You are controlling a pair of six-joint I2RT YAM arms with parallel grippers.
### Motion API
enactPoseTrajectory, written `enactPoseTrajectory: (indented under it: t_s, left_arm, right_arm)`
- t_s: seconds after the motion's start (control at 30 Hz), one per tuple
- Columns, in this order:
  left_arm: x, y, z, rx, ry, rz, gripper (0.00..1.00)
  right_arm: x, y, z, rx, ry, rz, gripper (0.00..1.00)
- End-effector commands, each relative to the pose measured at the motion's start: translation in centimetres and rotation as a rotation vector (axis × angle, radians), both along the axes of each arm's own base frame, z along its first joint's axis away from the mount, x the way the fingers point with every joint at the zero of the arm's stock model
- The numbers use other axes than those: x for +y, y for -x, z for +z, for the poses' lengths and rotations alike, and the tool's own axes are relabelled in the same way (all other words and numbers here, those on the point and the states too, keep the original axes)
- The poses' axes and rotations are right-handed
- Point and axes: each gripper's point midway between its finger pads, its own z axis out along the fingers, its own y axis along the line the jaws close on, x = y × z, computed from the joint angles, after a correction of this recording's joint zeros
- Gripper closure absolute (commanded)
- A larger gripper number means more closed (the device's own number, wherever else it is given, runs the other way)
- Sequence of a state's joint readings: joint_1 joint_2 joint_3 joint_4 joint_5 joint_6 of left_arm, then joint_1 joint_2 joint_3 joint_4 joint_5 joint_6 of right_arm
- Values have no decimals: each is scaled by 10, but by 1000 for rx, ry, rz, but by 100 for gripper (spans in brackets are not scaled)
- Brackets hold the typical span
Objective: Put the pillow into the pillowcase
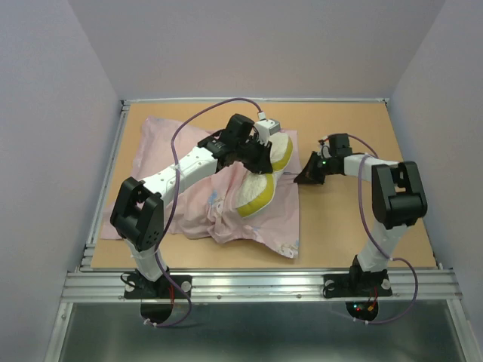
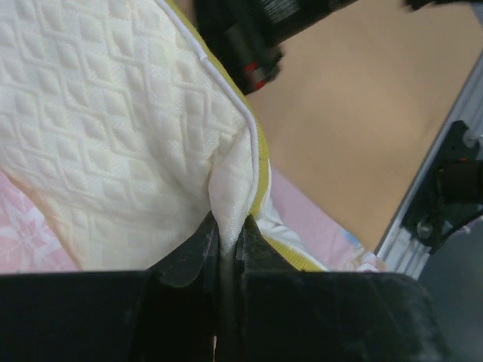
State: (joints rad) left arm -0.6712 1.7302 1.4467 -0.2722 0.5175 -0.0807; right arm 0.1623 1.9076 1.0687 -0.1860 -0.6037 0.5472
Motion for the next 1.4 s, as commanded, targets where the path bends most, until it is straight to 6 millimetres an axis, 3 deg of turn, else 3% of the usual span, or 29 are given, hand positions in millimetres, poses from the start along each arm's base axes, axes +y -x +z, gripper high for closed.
enactPoseTrajectory:
  t_s: [0.0,0.03,0.1,0.17,0.2,0.33,0.37,0.47,0.53,0.6,0.7,0.8,0.83,0.9,0.93,0.97,1.0,1.03,1.13,1.17,1.2,1.23,1.27,1.3,1.33,1.37]
  left_arm:
    - [31,-28,-5,-127,-113,136,100]
    - [43,-41,-24,-138,-196,204,100]
    - [62,-51,-48,-132,-302,283,100]
    - [81,-56,-79,-106,-424,339,100]
    - [86,-57,-89,-89,-445,346,100]
    - [95,-59,-106,-89,-510,359,100]
    - [98,-61,-108,-95,-532,373,100]
    - [103,-60,-126,-87,-593,341,100]
    - [95,-53,-138,-43,-587,279,100]
    - [73,-34,-141,2,-518,151,100]
    - [40,1,-130,-27,-442,-78,98]
    - [14,17,-74,-102,-242,-162,72]
    - [6,14,-45,-170,-174,-164,45]
    - [-9,5,-8,-245,-113,-159,23]
    - [-14,0,-5,-253,-122,-153,9]
    - [-18,-11,1,-276,-137,-123,8]
    - [-30,-21,26,-323,-116,-106,8]
    - [-39,-40,33,-363,-138,-56,8]
    - [-61,-55,28,-382,-156,-35,12]
    - [-69,-63,5,-362,-192,-32,18]
    - [-79,-70,10,-380,-181,-29,21]
    - [-85,-74,-17,-352,-225,-33,28]
    - [-90,-80,-17,-349,-222,-23,31]
    - [-93,-79,-27,-336,-236,-36,34]
    - [-93,-77,-53,-299,-290,-42,42]
    - [-90,-77,-64,-293,-322,-45,44]
  right_arm:
    - [-82,-8,51,-130,50,-147,99]
    - [-120,-6,59,-122,56,-232,99]
    - [-157,1,75,-161,91,-265,99]
    - [-196,18,92,-156,115,-334,99]
    - [-205,34,95,-144,124,-328,99]
    - [-193,65,84,-91,114,-257,100]
    - [-187,75,74,-55,99,-244,99]
    - [-176,84,63,14,36,-204,99]
    - [-171,85,62,18,1,-190,100]
    - [-164,84,64,15,-48,-176,99]
    - [-155,82,76,-27,-111,-146,99]
    - [-142,85,85,-38,-181,-118,99]
    - [-138,88,84,-35,-191,-107,99]
    - [-130,90,86,-41,-199,-78,100]
    - [-125,91,89,-49,-204,-62,99]
    - [-122,92,89,-48,-208,-56,100]
    - [-120,93,91,-50,-220,-48,100]
    - [-117,95,91,-45,-225,-42,100]
    - [-113,97,91,-41,-237,-34,99]
    - [-112,97,92,-46,-236,-31,100]
    - [-112,98,93,-49,-236,-29,99]
    - [-111,98,94,-50,-239,-26,99]
    - [-112,97,96,-61,-234,-26,99]
    - [-112,97,98,-67,-231,-25,100]
    - [-112,97,98,-72,-229,-25,100]
    - [-112,97,100,-79,-228,-23,99]
